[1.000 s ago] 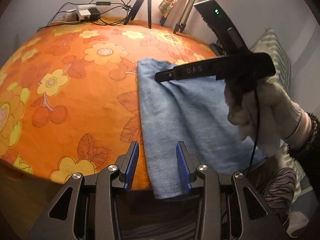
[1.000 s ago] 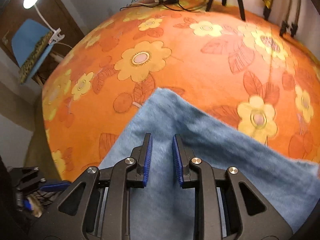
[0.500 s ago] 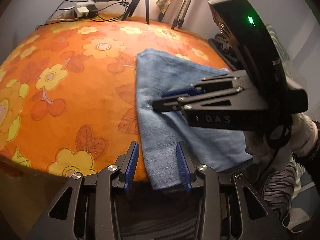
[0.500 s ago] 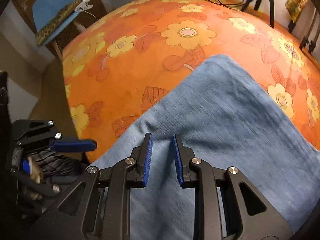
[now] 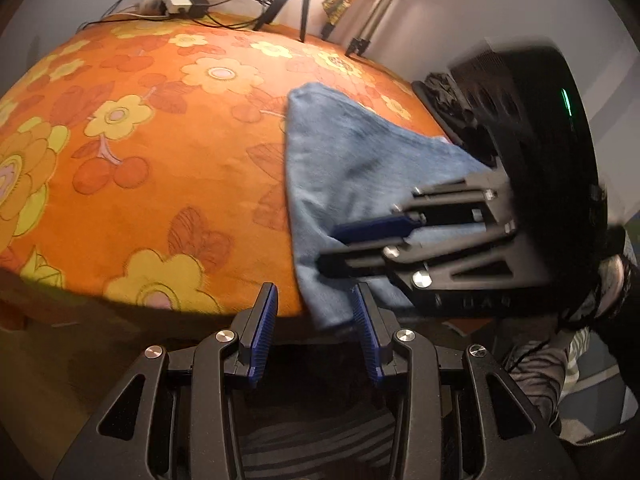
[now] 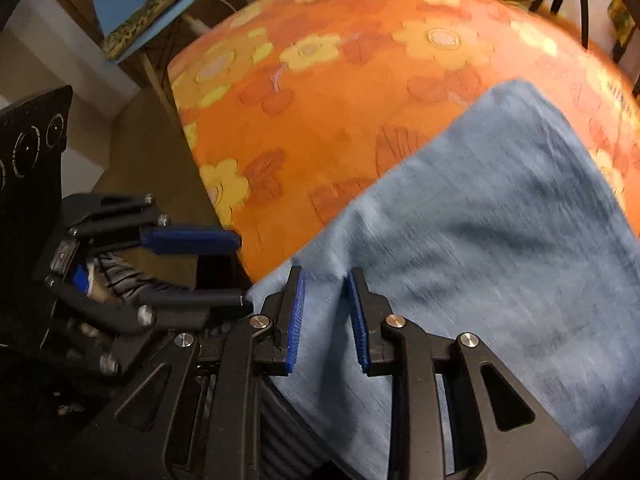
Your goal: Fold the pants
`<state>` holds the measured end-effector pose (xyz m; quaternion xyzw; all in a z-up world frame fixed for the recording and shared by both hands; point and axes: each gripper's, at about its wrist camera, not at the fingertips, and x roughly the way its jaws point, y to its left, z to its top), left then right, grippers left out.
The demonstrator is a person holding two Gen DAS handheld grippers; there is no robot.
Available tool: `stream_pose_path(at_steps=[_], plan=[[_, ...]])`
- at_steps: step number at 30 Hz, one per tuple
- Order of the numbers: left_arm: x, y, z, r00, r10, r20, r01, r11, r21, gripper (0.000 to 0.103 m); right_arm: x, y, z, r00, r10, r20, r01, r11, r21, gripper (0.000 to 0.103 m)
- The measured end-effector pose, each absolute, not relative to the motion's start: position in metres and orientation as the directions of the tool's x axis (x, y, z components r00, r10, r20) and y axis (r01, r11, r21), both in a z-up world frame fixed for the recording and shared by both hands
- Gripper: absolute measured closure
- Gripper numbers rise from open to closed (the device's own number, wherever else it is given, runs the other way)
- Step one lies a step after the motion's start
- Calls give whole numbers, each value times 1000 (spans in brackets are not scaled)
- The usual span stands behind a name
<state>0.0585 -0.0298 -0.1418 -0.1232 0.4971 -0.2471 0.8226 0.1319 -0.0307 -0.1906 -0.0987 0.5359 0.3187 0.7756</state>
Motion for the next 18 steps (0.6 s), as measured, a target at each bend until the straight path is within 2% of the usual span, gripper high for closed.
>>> stream_pose_path(at_steps=[4,9,13,15,18], plan=[[61,-37,-141,375,-528,-762,288,848,-446,66,155,-49,-186,153,484,-861,-474,801,366,76],[66,-39,-146,338,-553,-761,259,832,-490,66,167,-53,-181,90,513,-854,-407,801,438,75],[67,-39,-150,322,-565,-760,235,825,-514,65,167,-38,-193,37,488,-872,-386,812,437,75],[67,-39,-151,325,-562,-761,225,827,-515,59,167,-28,-199,33,473,-881,-384,819,426,74],[68,-40,-151,327,-573,-751,217,819,-531,59,168,-23,-197,46,469,-882,-369,828,421,74]])
